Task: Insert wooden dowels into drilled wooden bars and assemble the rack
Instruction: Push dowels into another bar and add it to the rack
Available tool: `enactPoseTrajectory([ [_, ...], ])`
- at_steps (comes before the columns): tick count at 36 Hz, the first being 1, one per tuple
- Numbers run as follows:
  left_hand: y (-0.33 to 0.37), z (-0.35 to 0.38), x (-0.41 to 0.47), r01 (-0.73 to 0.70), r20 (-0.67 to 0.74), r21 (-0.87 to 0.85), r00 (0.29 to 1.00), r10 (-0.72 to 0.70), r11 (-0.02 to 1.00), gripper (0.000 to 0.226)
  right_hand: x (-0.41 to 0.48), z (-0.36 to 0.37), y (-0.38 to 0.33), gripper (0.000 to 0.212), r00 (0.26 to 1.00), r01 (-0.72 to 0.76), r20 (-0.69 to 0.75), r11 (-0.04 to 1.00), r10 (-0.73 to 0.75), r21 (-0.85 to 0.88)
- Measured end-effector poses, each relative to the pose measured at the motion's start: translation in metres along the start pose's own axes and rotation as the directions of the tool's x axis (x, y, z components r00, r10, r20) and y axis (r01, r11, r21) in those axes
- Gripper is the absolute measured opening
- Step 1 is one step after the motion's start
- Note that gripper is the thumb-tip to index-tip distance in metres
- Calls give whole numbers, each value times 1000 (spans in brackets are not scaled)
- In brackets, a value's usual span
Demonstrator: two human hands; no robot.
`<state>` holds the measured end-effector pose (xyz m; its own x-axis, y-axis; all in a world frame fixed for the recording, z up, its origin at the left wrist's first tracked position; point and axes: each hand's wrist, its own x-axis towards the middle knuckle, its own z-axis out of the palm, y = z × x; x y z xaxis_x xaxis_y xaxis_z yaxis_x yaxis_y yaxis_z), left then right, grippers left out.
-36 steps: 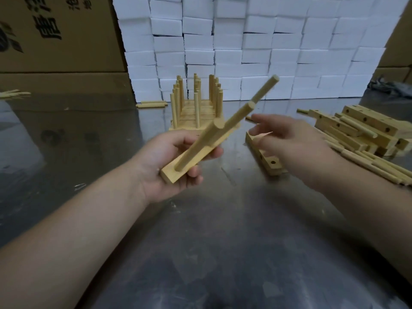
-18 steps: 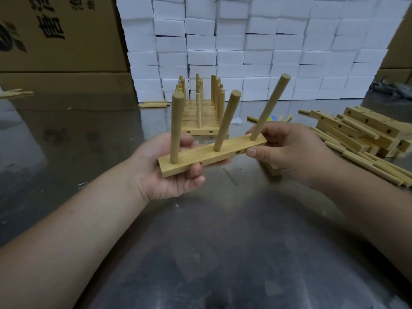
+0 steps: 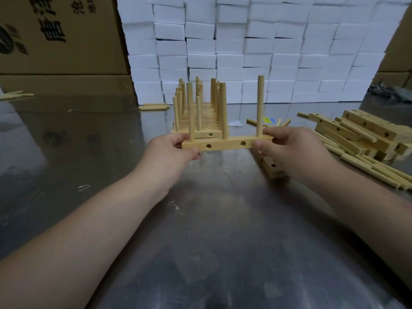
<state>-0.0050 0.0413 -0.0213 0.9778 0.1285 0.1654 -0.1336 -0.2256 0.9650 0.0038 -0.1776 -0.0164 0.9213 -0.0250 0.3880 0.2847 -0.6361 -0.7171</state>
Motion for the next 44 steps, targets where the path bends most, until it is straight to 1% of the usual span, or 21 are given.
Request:
enactPoseTrajectory([
  [2, -1, 0, 1, 11, -15, 49, 1000, -11, 999, 34, 0, 1, 1, 50, 1000, 16, 1, 997, -16, -73],
  [5, -2, -4, 2, -4, -41, 191, 999, 12, 982, 34, 1, 2, 3, 46, 999, 31, 26, 983, -27, -182],
  [9, -4, -9, 4, 7, -22, 304, 1000, 0, 953, 35, 2, 5, 4, 48, 999, 28, 53, 952, -12, -305],
  [15, -10, -13, 8, 47, -13, 336, 999, -45, 941, 36, 4, 8, 7, 35, 992, 53, 129, 929, -6, -367],
  [21, -12, -14, 9, 65, -4, 351, 998, -68, 934, 37, 2, 9, 6, 35, 988, 89, 150, 908, -29, -409],
  [25, -14, -15, 10, 63, 13, 389, 997, -74, 919, 35, 1, 9, 4, 36, 981, 113, 192, 896, -31, -430],
  [28, -15, -15, 10, 72, 36, 449, 994, -99, 891, 35, 0, 9, 1, 34, 976, 127, 217, 879, -28, -459],
  [31, -16, -14, 11, 68, 42, 512, 994, -103, 857, 36, -1, 9, 0, 33, 962, 201, 267, 820, -61, -536],
  [34, -17, -15, 12, 55, 23, 554, 996, -82, 831, 37, -1, 11, 0, 36, 954, 237, 291, 776, -72, -585],
  [39, -17, -16, 12, 44, 10, 628, 998, -64, 777, 48, -1, 15, -3, 37, 950, 255, 301, 751, -79, -609],
  [40, -18, -16, 13, 38, 6, 629, 999, -54, 777, 46, -2, 15, -3, 37, 950, 254, 303, 754, -76, -606],
  [41, -19, -16, 13, 33, 0, 625, 999, -42, 780, 39, -2, 16, -4, 37, 949, 258, 306, 754, -79, -605],
  [44, -21, -16, 14, 32, -25, 622, 999, -21, 783, 11, -2, 17, -4, 38, 943, 280, 319, 738, -92, -614],
])
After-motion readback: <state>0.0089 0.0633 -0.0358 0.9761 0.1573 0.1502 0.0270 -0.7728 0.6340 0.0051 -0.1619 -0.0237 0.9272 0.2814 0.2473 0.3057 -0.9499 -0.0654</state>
